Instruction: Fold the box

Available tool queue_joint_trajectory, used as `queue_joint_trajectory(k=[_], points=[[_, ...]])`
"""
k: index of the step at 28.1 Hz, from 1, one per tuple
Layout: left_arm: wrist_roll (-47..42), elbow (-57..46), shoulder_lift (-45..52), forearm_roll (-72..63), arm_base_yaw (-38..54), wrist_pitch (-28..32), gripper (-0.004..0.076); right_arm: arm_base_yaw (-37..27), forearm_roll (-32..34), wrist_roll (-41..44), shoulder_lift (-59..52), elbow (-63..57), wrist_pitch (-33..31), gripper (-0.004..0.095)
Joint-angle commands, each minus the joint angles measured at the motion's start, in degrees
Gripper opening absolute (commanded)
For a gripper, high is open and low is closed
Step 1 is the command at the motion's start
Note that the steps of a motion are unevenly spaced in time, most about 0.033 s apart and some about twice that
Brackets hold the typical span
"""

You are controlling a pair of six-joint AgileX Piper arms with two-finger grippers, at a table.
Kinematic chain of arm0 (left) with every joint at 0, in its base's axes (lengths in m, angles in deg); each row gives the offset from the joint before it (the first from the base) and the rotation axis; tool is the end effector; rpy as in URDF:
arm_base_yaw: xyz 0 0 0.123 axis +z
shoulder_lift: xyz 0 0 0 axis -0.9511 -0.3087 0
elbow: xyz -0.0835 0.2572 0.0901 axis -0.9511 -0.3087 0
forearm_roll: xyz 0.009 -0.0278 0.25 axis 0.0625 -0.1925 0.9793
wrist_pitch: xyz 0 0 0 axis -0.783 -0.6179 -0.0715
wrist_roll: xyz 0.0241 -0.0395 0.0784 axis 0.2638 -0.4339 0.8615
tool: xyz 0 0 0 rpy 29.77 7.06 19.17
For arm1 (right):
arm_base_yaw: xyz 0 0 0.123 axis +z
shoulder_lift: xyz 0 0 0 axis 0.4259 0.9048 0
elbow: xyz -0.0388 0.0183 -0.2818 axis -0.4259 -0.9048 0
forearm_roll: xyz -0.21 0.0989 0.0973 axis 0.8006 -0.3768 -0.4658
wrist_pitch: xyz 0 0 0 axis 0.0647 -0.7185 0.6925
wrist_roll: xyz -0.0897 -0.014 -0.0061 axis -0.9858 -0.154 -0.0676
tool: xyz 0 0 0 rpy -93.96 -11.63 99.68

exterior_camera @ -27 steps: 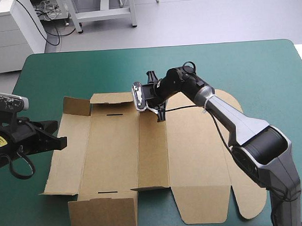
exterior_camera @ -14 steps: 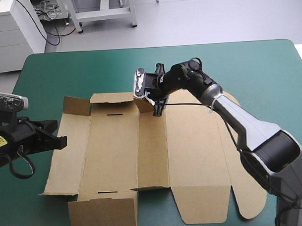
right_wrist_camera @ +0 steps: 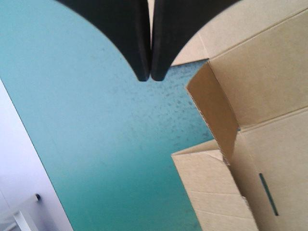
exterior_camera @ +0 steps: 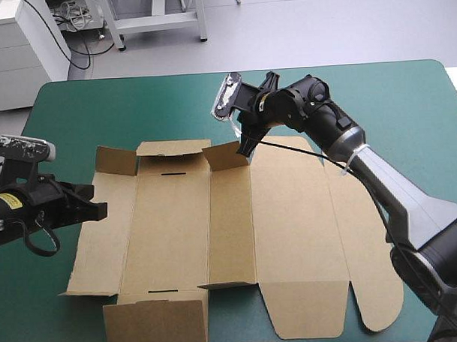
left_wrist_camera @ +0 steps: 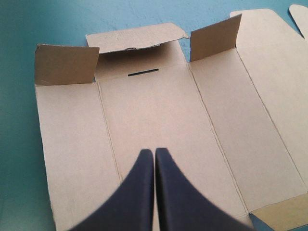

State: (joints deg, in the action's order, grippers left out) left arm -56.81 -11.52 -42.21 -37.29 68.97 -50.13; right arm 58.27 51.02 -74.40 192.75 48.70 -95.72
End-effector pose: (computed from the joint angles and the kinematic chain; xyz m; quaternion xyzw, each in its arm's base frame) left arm 0.1406 -0.0319 0.4347 0.1175 0.9062 -0.1173 0.3890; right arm 0.3489 0.2279 0.3850 -0.5428 0.7345 -0.0207 0.4067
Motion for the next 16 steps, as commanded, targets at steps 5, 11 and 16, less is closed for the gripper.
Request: queue_joint_trajectory(k=[5, 11, 16], points=[[-2.1, 1.7, -0.4, -1.9, -0.3, 0.9, -0.0008, -3.0, 8.2, 17.9, -5.8, 1.8, -5.8, -0.0020], [-1.7, 1.7, -5.0, -5.0, -0.3, -3.6, 0.0006, -8.2, 7.6, 22.4, -9.2, 1.8, -10.9, -0.0020], [4.3, 1.7, -13.2, -20.9, -0.2, -3.6, 0.0016, -13.0, 7.5, 22.9, -12.5, 1.8, -16.9, -0.0022]])
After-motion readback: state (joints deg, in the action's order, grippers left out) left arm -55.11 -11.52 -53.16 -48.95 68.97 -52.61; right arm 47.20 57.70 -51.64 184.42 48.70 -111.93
